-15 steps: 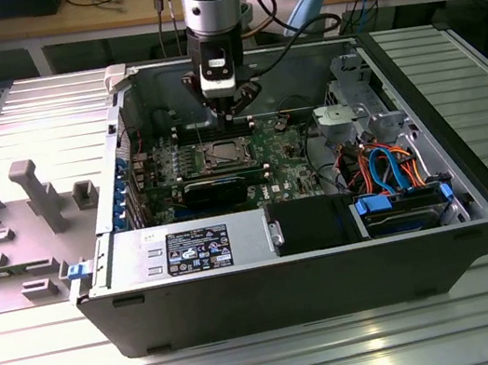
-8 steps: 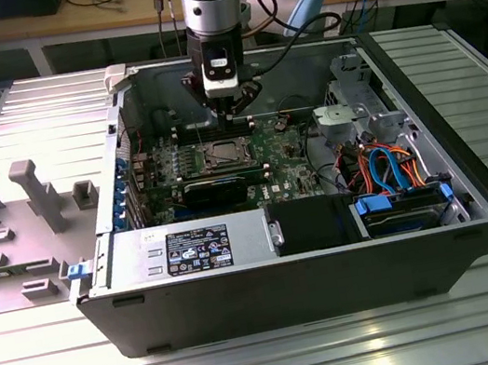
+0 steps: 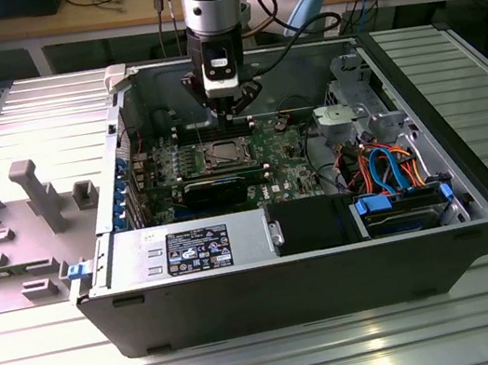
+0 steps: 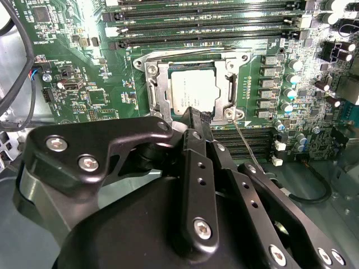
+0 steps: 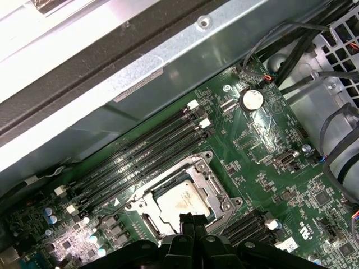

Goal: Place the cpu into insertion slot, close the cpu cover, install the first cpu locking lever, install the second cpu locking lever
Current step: 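Install the first cpu locking lever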

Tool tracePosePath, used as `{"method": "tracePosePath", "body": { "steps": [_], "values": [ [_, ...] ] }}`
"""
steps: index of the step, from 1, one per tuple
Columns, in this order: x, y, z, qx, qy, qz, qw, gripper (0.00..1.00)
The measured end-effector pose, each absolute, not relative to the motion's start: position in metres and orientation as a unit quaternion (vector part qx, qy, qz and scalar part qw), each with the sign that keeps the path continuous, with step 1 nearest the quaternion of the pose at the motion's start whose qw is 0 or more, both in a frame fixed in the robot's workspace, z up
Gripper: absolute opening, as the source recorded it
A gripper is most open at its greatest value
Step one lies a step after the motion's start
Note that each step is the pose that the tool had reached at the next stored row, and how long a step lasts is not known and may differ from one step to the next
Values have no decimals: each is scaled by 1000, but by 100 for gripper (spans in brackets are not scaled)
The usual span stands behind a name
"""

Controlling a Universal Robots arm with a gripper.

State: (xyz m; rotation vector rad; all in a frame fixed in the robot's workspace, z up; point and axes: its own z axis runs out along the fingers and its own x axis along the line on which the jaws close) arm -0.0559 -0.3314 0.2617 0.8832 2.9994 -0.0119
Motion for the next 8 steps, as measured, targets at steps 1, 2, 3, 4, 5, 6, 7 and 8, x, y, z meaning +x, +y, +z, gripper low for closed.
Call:
{"method": "tracePosePath", "body": {
  "steps": [1,2,3,4,5,6,7,8],
  "values": [
    [-56,-331,262,282,959,-4,7,11],
    [-56,-331,262,281,960,-4,7,11],
    [-56,-331,262,281,960,-4,7,11],
    [-56,-331,262,280,960,-4,7,11],
    [-56,-331,262,279,960,-4,7,11],
    [-56,-331,262,279,960,-4,7,11],
    [-56,-331,262,279,960,-4,7,11],
    [-56,-331,262,279,960,-4,7,11]
  ]
}}
